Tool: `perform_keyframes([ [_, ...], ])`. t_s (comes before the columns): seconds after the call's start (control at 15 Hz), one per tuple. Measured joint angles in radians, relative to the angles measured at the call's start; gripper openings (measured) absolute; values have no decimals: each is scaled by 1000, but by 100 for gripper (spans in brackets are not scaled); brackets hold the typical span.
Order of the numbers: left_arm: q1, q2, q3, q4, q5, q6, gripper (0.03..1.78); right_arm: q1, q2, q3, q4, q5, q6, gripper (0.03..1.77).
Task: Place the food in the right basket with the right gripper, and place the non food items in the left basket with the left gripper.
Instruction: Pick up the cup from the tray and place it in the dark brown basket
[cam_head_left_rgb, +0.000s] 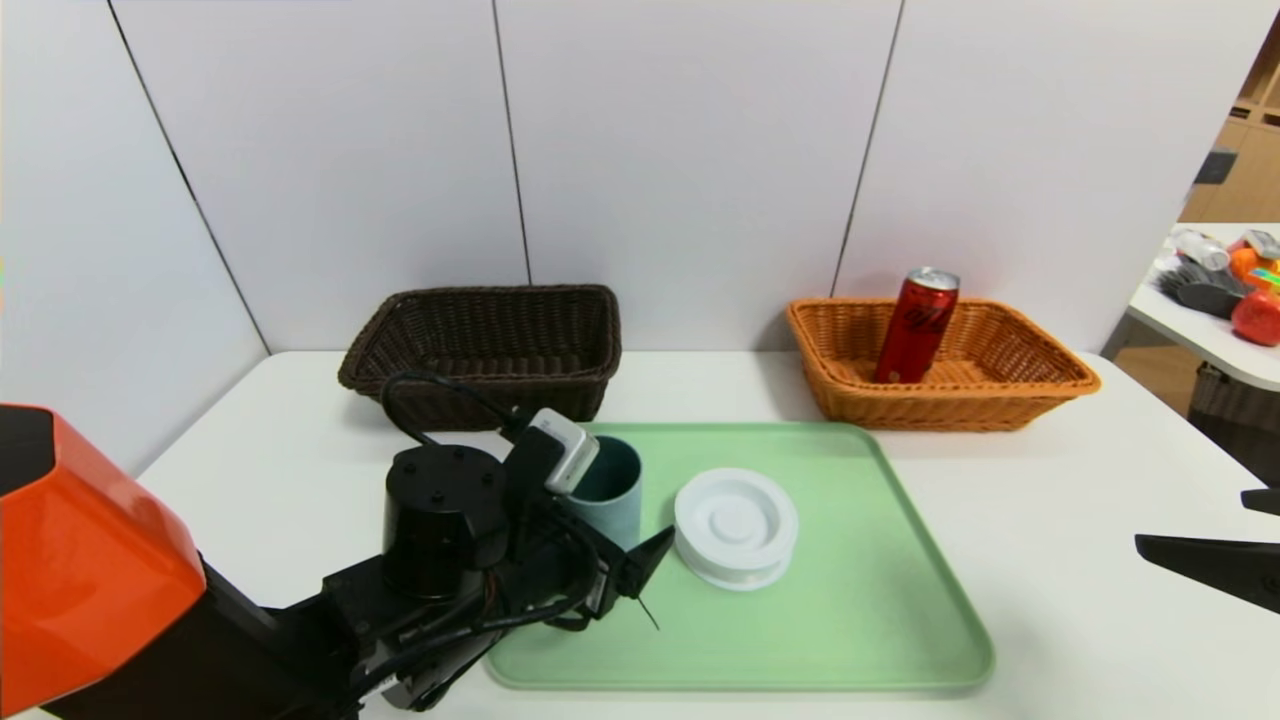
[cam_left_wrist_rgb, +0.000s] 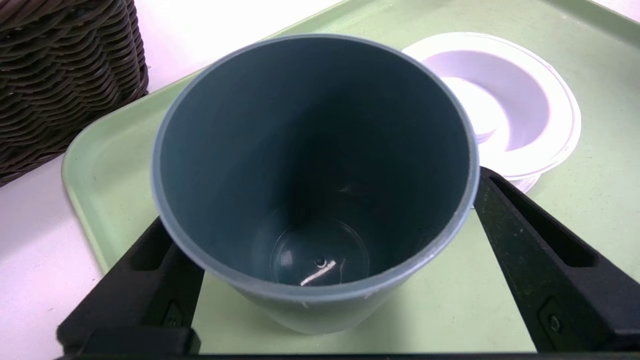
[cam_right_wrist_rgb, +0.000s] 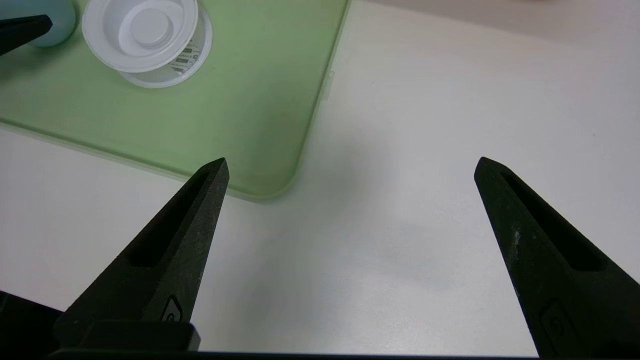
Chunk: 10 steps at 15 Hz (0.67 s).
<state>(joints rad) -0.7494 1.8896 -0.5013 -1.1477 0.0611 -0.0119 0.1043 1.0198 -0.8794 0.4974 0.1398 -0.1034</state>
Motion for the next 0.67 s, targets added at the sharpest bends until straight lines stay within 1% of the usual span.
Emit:
perform_keyframes([
  [0.13, 0, 6, -7, -7, 12, -1, 133, 0, 0, 0, 0, 0, 0, 169],
  [0.2, 0, 7, -10, -7, 14, -1, 121, 0, -1, 0, 0, 0, 0, 169],
  [0.33, 0, 10, -13, -8, 16, -1, 115, 1, -1, 0, 0, 1, 0, 169],
  [0.67, -1, -9, -16, -6, 24, -1, 114, 1, -1, 4, 0, 2, 0, 169],
])
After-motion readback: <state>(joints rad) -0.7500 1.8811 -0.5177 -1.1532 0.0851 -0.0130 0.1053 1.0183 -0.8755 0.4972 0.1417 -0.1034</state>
